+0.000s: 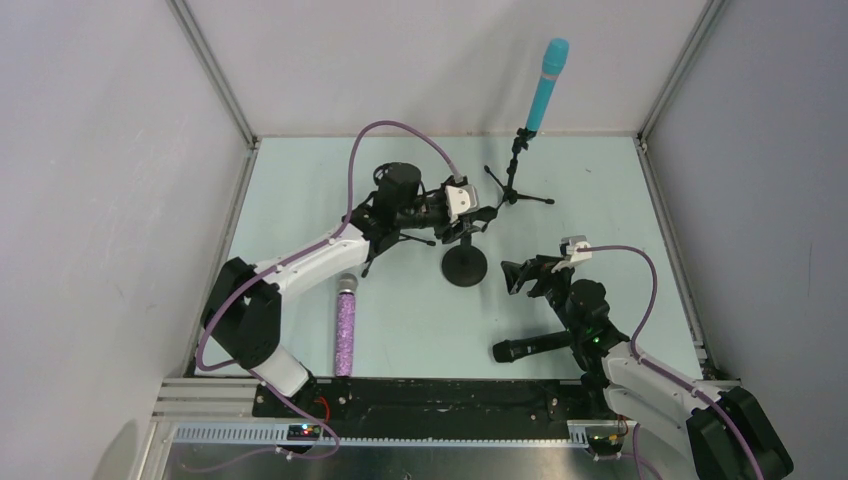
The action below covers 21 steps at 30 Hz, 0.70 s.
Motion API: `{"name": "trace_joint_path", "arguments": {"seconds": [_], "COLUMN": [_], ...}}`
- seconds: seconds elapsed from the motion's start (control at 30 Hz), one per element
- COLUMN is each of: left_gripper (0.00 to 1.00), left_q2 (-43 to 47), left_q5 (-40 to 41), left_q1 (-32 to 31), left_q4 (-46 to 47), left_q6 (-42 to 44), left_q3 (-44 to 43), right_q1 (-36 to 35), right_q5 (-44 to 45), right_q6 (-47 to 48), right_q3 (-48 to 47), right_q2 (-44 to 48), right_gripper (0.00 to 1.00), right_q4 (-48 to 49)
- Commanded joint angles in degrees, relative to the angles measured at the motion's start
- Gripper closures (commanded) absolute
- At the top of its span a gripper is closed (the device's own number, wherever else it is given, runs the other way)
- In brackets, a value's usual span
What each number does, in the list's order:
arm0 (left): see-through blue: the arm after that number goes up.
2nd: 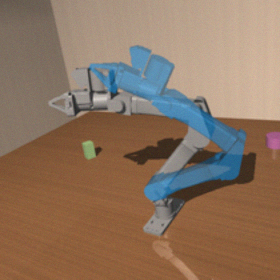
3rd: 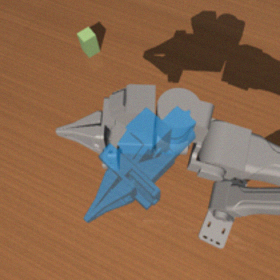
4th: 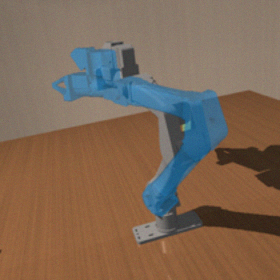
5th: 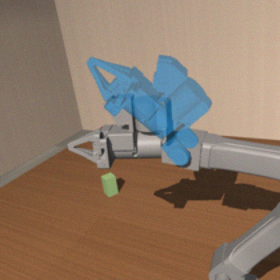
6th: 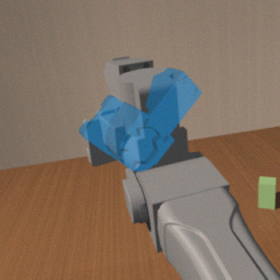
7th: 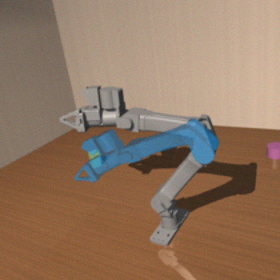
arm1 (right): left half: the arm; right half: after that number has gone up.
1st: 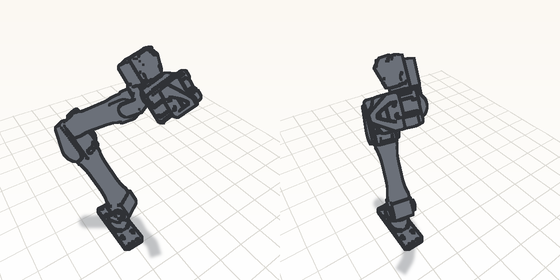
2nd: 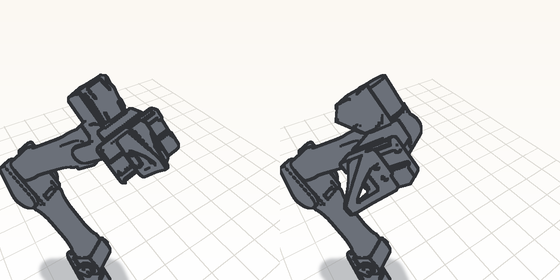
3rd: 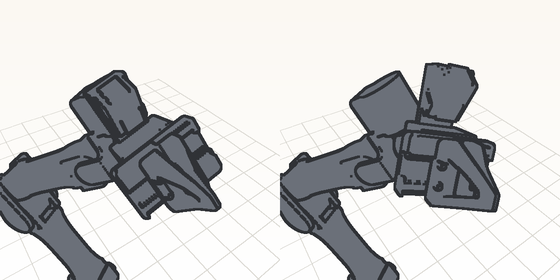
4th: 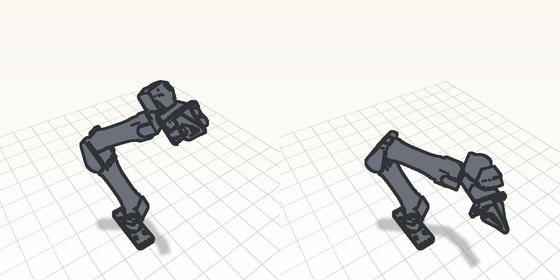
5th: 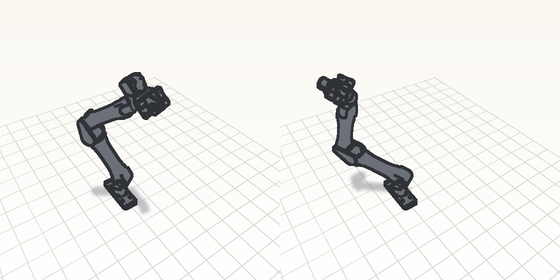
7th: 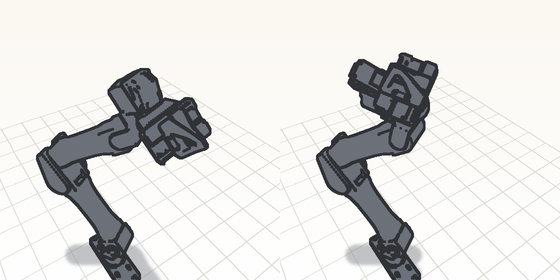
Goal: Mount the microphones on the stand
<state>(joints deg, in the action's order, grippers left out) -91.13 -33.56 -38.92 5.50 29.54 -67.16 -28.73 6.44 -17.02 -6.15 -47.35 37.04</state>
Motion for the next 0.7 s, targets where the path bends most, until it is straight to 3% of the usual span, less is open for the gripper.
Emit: {"name": "trace_joint_path", "arguments": {"seconds": [0.0,0.23,0.67], "left_gripper": [0.32,0.02,0.00], "left_q2": [0.9,2.1,13.2], "left_q5": [-0.1,0.7,-0.1], "left_q1": [0.3,0.4,0.1], "left_q4": [6.1,6.1,6.5], "left_q6": [1.5,1.8,-0.9], "left_q3": [-0.1,0.3,4.6], "right_q1": [0.3,0.4,0.5], "right_q5": [-0.6,-1.0,-1.4], "right_q6": [-0.8,-0.8,-1.2], "right_q3": [-2.0,-2.0,-2.1], "right_q2": [-0.1,-0.5,-1.5], "right_gripper": [0.00,0.00,0.00], "right_q4": [0.7,0.9,1.4]}}
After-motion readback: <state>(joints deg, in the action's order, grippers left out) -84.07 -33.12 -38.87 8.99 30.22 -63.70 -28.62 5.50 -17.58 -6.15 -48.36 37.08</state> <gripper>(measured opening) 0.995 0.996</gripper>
